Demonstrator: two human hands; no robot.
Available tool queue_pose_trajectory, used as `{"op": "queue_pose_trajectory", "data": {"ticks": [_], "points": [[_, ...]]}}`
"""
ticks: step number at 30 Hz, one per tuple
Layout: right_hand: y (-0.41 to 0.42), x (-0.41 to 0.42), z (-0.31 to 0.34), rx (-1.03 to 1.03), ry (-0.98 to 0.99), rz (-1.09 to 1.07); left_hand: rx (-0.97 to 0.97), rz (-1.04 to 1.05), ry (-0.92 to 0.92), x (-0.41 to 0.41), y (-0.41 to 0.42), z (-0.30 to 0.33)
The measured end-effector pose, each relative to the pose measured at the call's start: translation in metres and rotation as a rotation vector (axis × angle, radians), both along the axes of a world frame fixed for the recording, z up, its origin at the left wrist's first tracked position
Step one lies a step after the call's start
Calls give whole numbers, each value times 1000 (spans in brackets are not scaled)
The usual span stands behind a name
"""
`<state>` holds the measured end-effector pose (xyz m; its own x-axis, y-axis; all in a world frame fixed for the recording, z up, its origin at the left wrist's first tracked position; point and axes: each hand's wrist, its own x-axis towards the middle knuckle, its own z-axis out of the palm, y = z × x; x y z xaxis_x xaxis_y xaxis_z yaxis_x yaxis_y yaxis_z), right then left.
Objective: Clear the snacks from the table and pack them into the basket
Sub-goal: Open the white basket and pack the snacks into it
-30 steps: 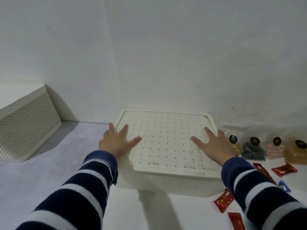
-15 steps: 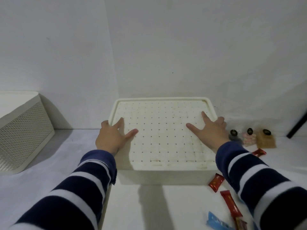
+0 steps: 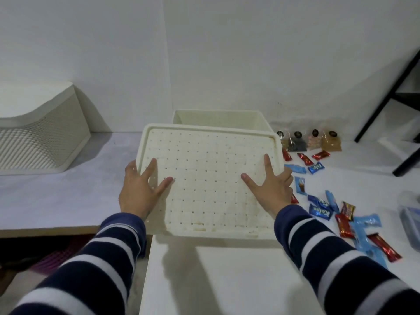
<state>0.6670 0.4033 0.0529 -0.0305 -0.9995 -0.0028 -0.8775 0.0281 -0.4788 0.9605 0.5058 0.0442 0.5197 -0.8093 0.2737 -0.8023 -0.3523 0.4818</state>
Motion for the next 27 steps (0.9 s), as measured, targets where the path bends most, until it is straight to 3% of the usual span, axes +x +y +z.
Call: {"op": "queue_pose_trajectory", "data": {"ticks": [7, 14, 19, 27], "points": [[54, -13, -56, 127, 96, 23, 169, -4, 102, -15, 57, -60], [46, -15, -96, 332, 189, 101, 414, 31, 223, -18, 58, -97], [33, -14, -107, 377, 329, 201, 455, 68, 142, -22, 49, -106], [26, -16, -95, 463, 372, 254, 611, 60, 148, -26, 42, -100]]}}
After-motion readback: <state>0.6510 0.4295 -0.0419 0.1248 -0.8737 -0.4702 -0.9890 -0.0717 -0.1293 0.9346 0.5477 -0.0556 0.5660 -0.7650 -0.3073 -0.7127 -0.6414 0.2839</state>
